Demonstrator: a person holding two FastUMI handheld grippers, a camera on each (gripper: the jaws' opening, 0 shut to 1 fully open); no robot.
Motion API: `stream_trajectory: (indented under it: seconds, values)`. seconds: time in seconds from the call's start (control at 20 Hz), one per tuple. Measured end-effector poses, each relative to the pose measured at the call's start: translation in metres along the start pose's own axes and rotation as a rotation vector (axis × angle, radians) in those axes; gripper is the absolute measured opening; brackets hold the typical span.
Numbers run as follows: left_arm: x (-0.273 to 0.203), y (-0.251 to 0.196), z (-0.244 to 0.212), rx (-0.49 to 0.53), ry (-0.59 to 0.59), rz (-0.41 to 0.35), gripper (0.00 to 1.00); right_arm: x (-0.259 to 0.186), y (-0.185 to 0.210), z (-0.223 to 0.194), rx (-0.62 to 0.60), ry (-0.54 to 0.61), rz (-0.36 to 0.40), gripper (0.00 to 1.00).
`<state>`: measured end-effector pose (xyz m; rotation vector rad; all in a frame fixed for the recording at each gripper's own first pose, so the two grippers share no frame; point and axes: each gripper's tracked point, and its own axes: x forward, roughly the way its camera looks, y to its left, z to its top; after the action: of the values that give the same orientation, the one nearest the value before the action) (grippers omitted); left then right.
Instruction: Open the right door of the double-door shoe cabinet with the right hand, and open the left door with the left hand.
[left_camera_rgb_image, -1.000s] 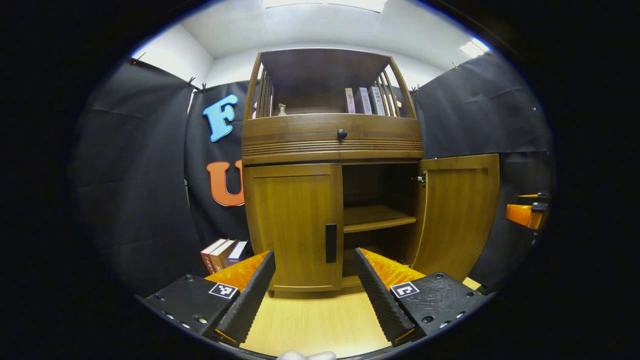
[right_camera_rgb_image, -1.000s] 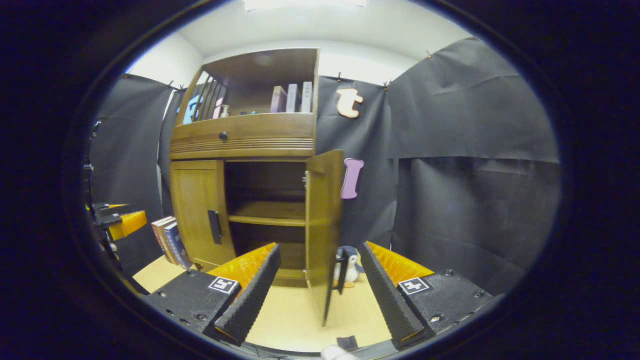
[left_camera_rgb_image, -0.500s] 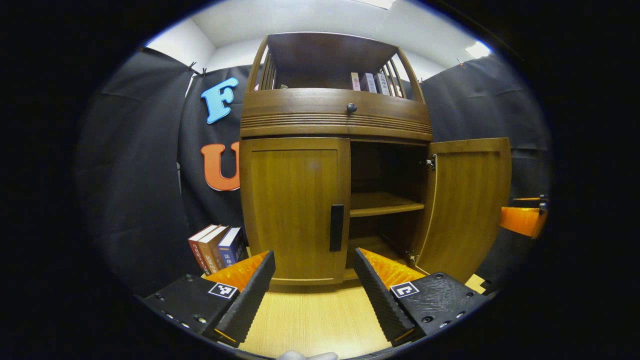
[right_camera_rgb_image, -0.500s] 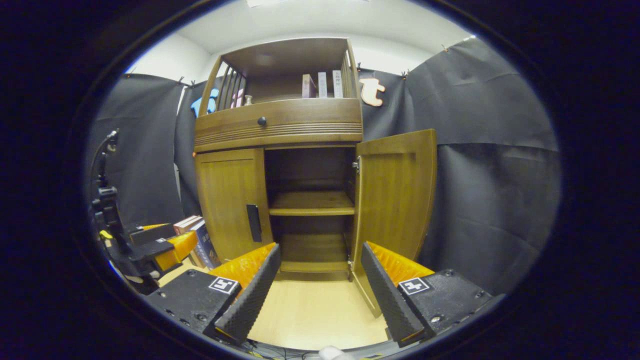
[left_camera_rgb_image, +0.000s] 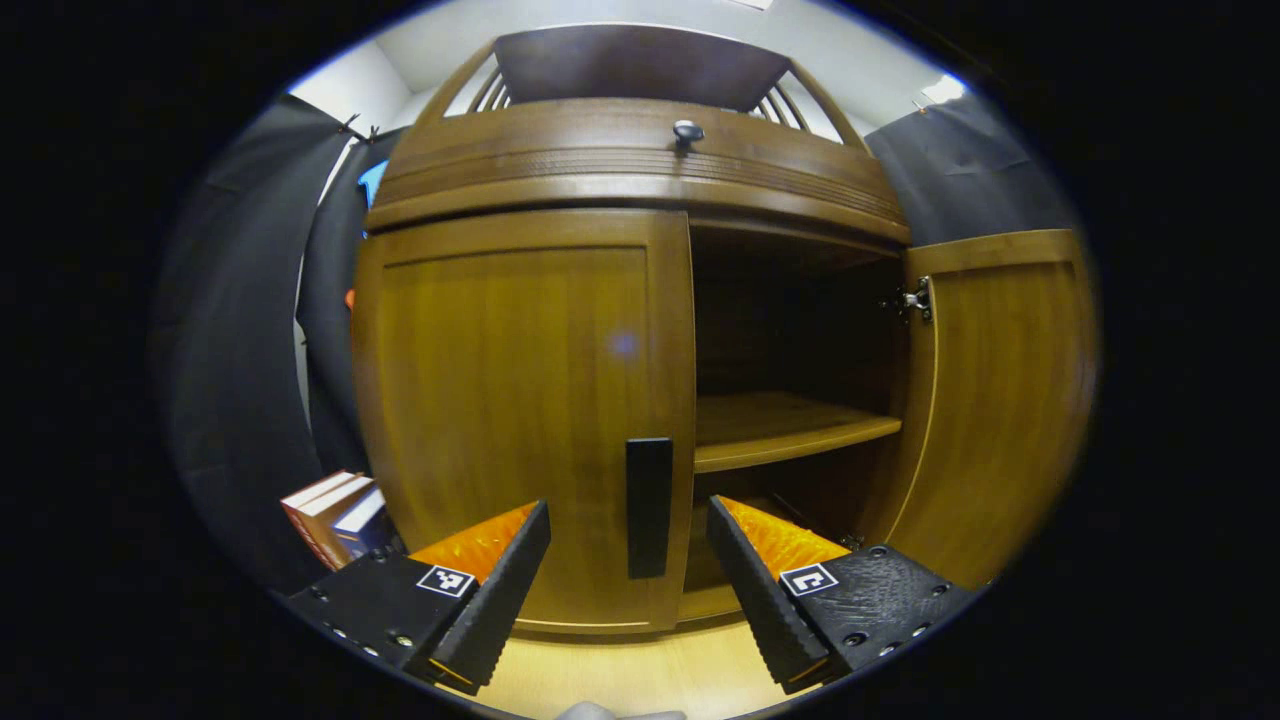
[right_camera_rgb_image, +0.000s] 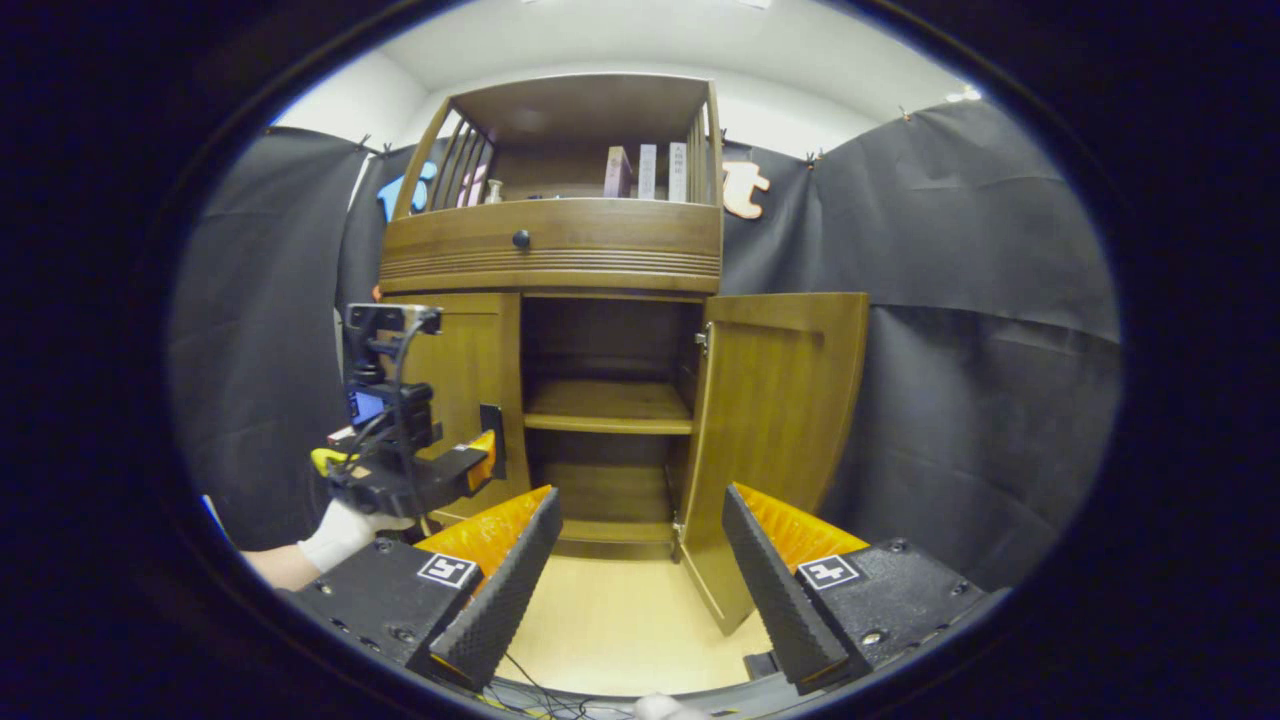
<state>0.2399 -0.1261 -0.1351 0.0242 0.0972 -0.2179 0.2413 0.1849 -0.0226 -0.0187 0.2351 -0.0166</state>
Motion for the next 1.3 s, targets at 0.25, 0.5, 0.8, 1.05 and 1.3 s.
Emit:
stream_trajectory:
  seconds: [0.25,0.5,0.8,1.05,1.3]
  values:
    - [0.048,-0.002,-0.021,0.025,0.033,0.024,0.85,-0.011,-0.014,-0.013,-0.01,0.027,-0.037,1.0]
    - [0.066,-0.006,-0.018,-0.007,0.029,-0.003,0.61,-0.011,-0.013,-0.017,-0.012,0.045,-0.025,1.0]
    - [0.048,-0.001,-0.019,0.0,0.031,-0.015,0.26,-0.018,-0.007,-0.019,-0.019,0.052,0.001,1.0]
    - [0.025,0.001,-0.023,0.006,0.051,-0.045,0.25,-0.029,-0.006,-0.021,-0.022,0.052,0.013,1.0]
    - [-0.012,0.007,-0.024,-0.005,0.042,-0.087,0.25,-0.039,-0.003,-0.028,-0.024,0.064,0.041,1.0]
